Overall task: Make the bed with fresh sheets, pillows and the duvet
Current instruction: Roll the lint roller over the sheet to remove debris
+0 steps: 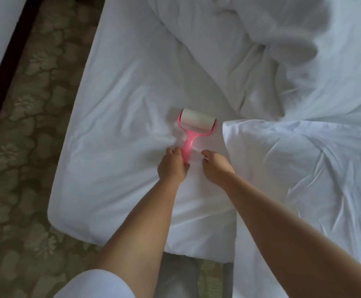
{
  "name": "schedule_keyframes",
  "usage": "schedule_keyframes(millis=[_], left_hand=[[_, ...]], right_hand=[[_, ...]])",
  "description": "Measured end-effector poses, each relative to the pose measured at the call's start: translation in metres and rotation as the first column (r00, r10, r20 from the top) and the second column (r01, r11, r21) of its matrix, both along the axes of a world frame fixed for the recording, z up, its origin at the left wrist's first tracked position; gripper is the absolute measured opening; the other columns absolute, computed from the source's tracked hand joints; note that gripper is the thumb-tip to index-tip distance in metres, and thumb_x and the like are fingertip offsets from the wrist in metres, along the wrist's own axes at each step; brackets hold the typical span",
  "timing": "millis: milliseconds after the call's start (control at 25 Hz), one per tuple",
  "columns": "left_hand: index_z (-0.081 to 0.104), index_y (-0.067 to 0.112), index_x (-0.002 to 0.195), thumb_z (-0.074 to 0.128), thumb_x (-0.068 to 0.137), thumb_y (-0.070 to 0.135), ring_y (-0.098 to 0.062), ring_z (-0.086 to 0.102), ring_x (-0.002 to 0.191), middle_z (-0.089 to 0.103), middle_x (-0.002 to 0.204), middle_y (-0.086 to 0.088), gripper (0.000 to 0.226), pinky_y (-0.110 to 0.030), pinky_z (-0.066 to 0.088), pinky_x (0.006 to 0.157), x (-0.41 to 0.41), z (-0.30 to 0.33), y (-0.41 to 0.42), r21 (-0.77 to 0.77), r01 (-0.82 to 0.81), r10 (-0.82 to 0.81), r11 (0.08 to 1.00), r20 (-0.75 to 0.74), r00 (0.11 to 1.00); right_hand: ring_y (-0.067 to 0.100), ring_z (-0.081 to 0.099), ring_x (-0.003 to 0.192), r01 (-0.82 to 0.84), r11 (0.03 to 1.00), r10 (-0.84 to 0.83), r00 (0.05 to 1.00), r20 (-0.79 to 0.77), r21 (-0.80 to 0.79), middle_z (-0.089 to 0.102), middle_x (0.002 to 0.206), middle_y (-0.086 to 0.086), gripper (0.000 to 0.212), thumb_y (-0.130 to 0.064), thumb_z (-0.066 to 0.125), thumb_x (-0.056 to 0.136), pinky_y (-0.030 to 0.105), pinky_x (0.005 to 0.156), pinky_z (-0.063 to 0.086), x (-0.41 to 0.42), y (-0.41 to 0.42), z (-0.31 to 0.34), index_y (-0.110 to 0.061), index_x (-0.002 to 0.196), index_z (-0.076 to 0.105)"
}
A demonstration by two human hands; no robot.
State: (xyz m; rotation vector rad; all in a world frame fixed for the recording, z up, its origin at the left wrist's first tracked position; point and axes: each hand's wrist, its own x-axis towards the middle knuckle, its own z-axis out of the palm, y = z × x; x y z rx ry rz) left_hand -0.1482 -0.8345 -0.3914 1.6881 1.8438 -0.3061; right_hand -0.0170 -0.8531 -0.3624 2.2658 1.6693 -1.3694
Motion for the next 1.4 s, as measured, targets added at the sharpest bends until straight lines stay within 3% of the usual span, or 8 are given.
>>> schedule_keyframes(millis=[240,400,560,760,960,1120,1280,1400], left_hand=[[0.06,0.008,0.114,0.06,0.087,0.022,-0.032,0.063,0.098,0.066,0.107,-0.012,0.031,-0.031,0.048,0.073,-0.014,-0.006,0.007,-0.202,0.048,-0.016,0.978,0.159,0.987],[0.06,0.005,0.096,0.064,0.084,0.019,-0.025,0.061,0.066,0.064,0.08,-0.01,0.019,-0.029,0.051,0.058,-0.033,0.012,-0.008,-0.39,0.025,0.067,0.92,0.221,0.973],[0.065,0.006,0.088,0.07,0.08,0.025,-0.017,0.056,0.063,0.063,0.07,-0.003,0.021,-0.027,0.047,0.061,-0.043,0.051,-0.038,-0.331,-0.025,0.139,0.943,0.324,0.936],[0.069,0.007,0.105,0.077,0.077,0.015,-0.012,0.063,0.062,0.067,0.084,0.001,0.03,-0.019,0.054,0.062,-0.059,0.12,-0.089,-0.269,-0.122,0.239,0.955,0.461,0.855],[0.063,0.008,0.117,0.074,0.079,0.008,-0.016,0.064,0.083,0.066,0.1,-0.002,0.039,-0.023,0.054,0.074,-0.086,0.159,-0.135,-0.229,-0.277,0.355,0.933,0.474,0.805],[0.062,0.009,0.11,0.057,0.092,0.007,-0.021,0.065,0.082,0.064,0.104,-0.009,0.019,-0.027,0.055,0.078,-0.103,0.185,-0.145,-0.302,-0.562,0.627,0.77,0.521,0.579],[0.055,0.014,0.107,0.046,0.1,0.021,-0.023,0.064,0.087,0.061,0.108,-0.01,0.013,-0.029,0.054,0.073,-0.135,0.216,-0.126,-0.2,-0.795,0.716,0.573,0.595,0.366],[0.056,0.007,0.106,0.041,0.101,0.032,-0.021,0.062,0.07,0.062,0.098,-0.012,0.03,-0.027,0.054,0.063,-0.181,0.235,-0.108,-0.215,-0.91,0.679,0.354,0.729,0.092]], right_hand=[[0.033,0.055,0.113,0.171,0.984,-0.172,0.985,-0.03,-0.041,0.06,0.123,0.016,0.031,-0.012,0.033,0.098,0.03,0.08,0.041,-0.022,0.012,-0.005,-0.012,0.115,0.059],[0.03,0.06,0.103,0.358,0.912,-0.392,0.905,-0.165,-0.199,0.064,0.117,0.016,0.035,-0.013,0.036,0.096,0.035,0.082,0.046,-0.045,0.011,0.0,-0.003,0.114,0.064],[0.025,0.057,0.086,0.535,0.748,-0.655,0.686,-0.315,-0.392,0.061,0.091,0.011,0.013,-0.011,0.051,0.092,0.036,0.081,0.051,-0.058,-0.009,0.021,-0.006,0.098,0.061],[0.02,0.058,0.072,0.611,0.656,-0.752,0.472,-0.461,-0.443,0.063,0.085,0.007,0.018,-0.002,0.049,0.093,0.039,0.081,0.053,-0.065,-0.044,0.069,-0.009,0.078,0.056],[0.018,0.057,0.065,0.563,0.736,-0.667,0.504,-0.549,-0.377,0.06,0.082,0.006,0.023,-0.009,0.041,0.097,0.039,0.078,0.05,-0.08,-0.067,0.119,-0.007,0.079,0.054],[0.02,0.057,0.064,0.489,0.79,-0.607,0.549,-0.574,-0.368,0.057,0.078,0.005,0.023,-0.019,0.042,0.098,0.045,0.085,0.051,-0.113,-0.07,0.154,-0.006,0.084,0.054],[0.015,0.056,0.055,0.356,0.917,-0.388,0.702,-0.597,-0.178,0.062,0.084,0.003,0.029,-0.026,0.041,0.097,0.026,0.053,0.05,-0.153,-0.08,0.199,-0.003,0.1,0.059],[0.012,0.052,0.048,0.277,0.958,-0.264,0.747,-0.61,-0.076,0.062,0.08,0.004,0.033,-0.029,0.043,0.096,0.022,0.045,0.044,-0.192,-0.086,0.225,-0.002,0.097,0.062]])
